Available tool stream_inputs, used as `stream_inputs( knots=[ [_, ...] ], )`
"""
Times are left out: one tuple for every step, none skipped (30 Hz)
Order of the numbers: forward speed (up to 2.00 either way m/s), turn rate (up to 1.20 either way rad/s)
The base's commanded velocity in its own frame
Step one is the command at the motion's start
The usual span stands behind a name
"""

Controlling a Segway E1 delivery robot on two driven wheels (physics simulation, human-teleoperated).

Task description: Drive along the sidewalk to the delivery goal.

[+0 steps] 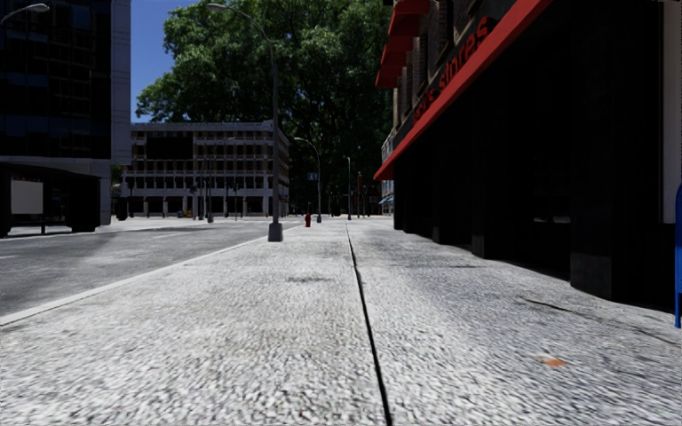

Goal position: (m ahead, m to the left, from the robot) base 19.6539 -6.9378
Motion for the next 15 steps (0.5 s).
stream_inputs(
  knots=[
    [1.96, 0.0],
    [1.96, 0.0],
    [1.96, 0.0],
    [1.96, 0.0],
    [1.96, 0.0],
    [1.96, 0.0],
    [1.96, 0.0],
    [1.96, 0.0],
    [1.96, 0.0],
    [1.96, 0.0],
    [1.96, 0.0],
    [1.96, 0.0],
    [1.96, 0.0],
    [1.96, 0.0],
    [1.96, 0.0]
  ],
)
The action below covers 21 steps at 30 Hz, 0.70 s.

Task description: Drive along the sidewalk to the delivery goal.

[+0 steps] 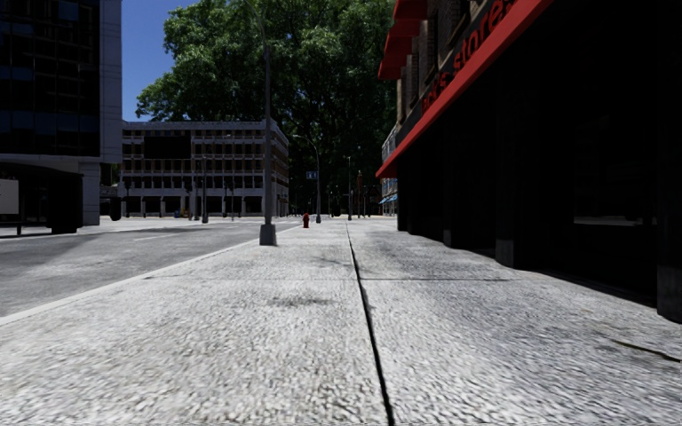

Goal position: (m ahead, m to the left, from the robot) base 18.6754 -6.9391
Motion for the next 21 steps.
stream_inputs(
  knots=[
    [1.96, 0.0],
    [1.96, 0.0],
    [1.96, 0.0],
    [1.96, 0.0],
    [1.96, 0.0],
    [1.96, 0.0],
    [1.96, 0.0],
    [1.96, 0.0],
    [1.96, 0.0],
    [1.96, 0.0],
    [1.96, 0.0],
    [1.96, 0.0],
    [1.96, 0.0],
    [1.96, 0.0],
    [1.96, 0.0],
    [1.96, 0.0],
    [1.96, 0.0],
    [1.96, 0.0],
    [1.96, 0.0],
    [1.96, 0.0],
    [1.96, 0.0]
  ],
)
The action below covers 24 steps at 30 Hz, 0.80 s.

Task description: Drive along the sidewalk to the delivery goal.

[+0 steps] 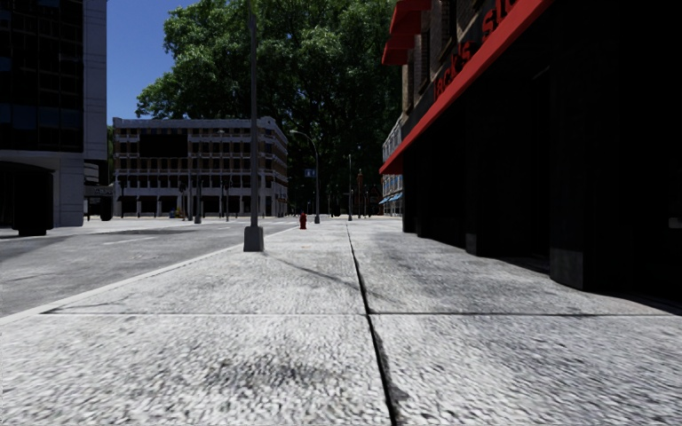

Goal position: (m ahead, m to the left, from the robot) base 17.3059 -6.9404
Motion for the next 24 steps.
stream_inputs(
  knots=[
    [1.96, 0.0],
    [1.96, 0.0],
    [1.96, 0.0],
    [1.96, 0.0],
    [1.96, 0.0],
    [1.96, 0.0],
    [1.96, 0.0],
    [1.96, 0.0],
    [1.96, 0.0],
    [1.96, 0.0],
    [1.96, 0.0],
    [1.96, 0.0],
    [1.96, 0.0],
    [1.96, 0.0],
    [1.96, 0.0],
    [1.96, 0.0],
    [1.96, 0.0],
    [1.96, 0.0],
    [1.96, 0.0],
    [1.96, 0.0],
    [1.96, 0.0],
    [1.96, 0.0],
    [1.96, 0.0],
    [1.96, 0.0]
  ],
)
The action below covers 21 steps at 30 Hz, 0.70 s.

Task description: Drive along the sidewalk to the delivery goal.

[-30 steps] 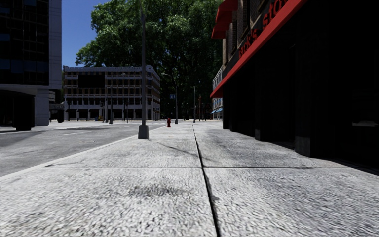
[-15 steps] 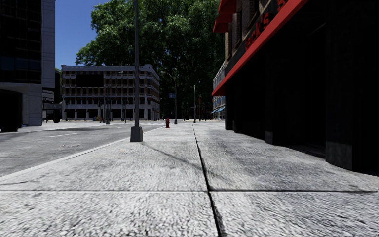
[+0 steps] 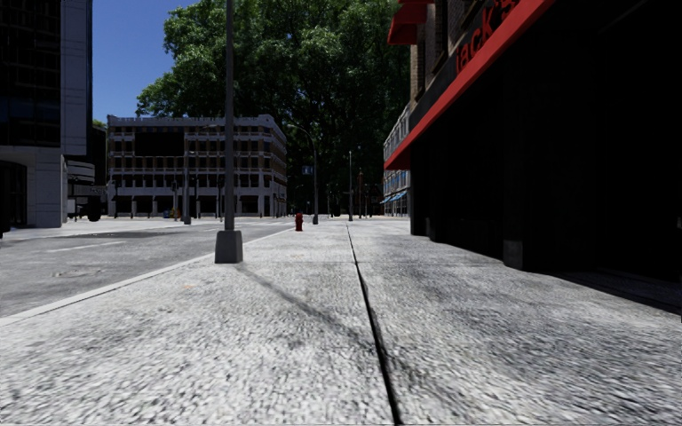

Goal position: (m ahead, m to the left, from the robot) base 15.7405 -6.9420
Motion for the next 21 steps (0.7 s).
stream_inputs(
  knots=[
    [1.96, 0.0],
    [1.96, 0.0],
    [1.96, 0.0],
    [1.96, 0.0],
    [1.96, 0.0],
    [1.96, 0.0],
    [1.96, 0.0],
    [1.96, 0.0],
    [1.96, 0.0],
    [1.96, 0.0],
    [1.96, 0.0],
    [1.96, 0.0],
    [1.96, 0.0],
    [1.96, 0.0],
    [1.96, 0.0],
    [1.96, 0.0],
    [1.96, 0.0],
    [1.96, 0.0],
    [1.96, 0.0],
    [1.96, 0.0],
    [1.96, 0.0]
  ],
)
